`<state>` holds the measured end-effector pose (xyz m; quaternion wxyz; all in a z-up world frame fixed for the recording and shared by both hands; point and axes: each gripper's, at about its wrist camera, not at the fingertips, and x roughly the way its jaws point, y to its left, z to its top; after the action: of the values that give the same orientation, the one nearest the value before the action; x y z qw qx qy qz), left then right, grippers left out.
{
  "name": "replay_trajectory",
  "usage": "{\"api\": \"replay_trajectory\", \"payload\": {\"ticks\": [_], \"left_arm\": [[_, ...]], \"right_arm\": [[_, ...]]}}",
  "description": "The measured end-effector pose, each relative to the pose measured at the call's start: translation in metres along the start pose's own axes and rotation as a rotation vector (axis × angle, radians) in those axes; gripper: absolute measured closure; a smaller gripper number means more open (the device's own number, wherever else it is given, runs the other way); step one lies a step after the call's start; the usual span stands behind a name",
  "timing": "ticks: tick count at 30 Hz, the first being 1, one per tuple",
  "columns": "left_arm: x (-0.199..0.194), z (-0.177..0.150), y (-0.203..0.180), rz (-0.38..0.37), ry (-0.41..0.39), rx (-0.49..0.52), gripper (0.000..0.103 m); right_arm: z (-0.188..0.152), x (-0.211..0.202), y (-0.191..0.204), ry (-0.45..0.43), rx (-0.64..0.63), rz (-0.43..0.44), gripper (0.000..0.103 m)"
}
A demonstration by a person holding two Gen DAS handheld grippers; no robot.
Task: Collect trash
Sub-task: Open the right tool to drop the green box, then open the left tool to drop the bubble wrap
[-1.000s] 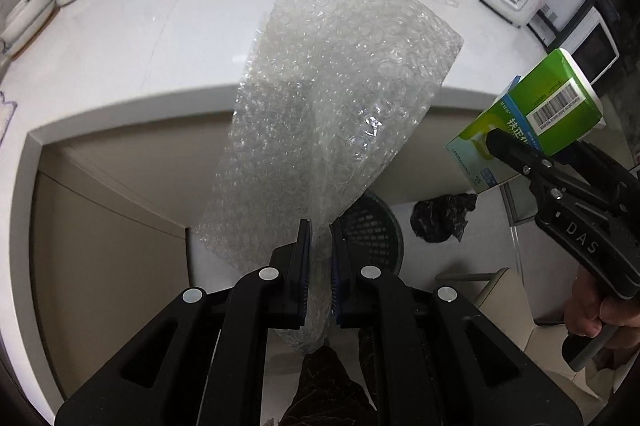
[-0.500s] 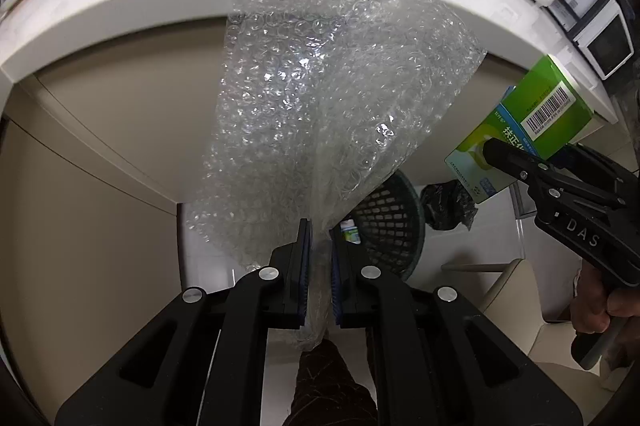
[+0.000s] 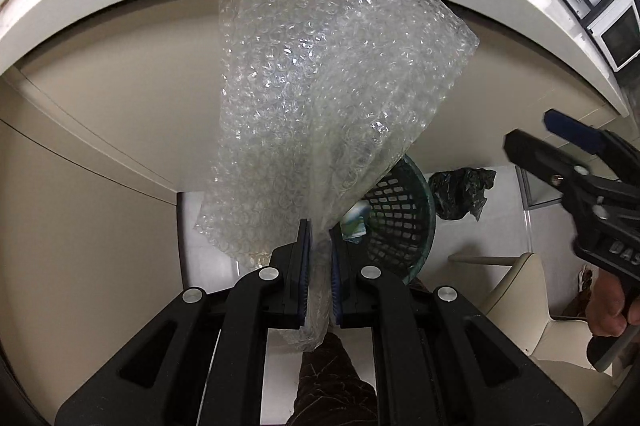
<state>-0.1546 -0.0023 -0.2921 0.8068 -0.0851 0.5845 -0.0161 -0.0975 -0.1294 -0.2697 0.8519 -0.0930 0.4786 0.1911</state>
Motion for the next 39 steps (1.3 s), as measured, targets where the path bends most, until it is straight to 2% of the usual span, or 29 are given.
{"api": "replay_trajectory", "payload": {"ticks": [4, 17, 22, 31, 36, 38, 39], "left_arm": [[0.009, 0.003, -0.006, 0.0, 0.025, 0.015, 0.095], [0.063, 0.009, -0.03, 0.023, 0.147, 0.108, 0.095], [0.071, 0.003, -0.038, 0.022, 0.17, 0.124, 0.093], [0.068, 0.003, -0.036, 0.008, 0.153, 0.114, 0.079], [0.065, 0.004, -0.039, 0.019, 0.136, 0.112, 0.061], [0.059, 0.006, -0.041, 0.011, 0.119, 0.106, 0.057], [0.056, 0.007, -0.041, 0.01, 0.109, 0.106, 0.052]], "right_arm": [[-0.002, -0.002, -0.016, 0.0, 0.02, -0.01, 0.018], [-0.018, -0.001, -0.064, 0.053, 0.075, -0.048, 0.018], [-0.024, -0.002, -0.076, 0.06, 0.1, -0.055, 0.018], [-0.028, -0.004, -0.081, 0.062, 0.123, -0.051, 0.018], [-0.028, -0.008, -0.08, 0.051, 0.126, -0.054, 0.018], [-0.028, -0.012, -0.081, 0.042, 0.128, -0.054, 0.018], [-0.027, -0.014, -0.081, 0.037, 0.128, -0.053, 0.018]]}}
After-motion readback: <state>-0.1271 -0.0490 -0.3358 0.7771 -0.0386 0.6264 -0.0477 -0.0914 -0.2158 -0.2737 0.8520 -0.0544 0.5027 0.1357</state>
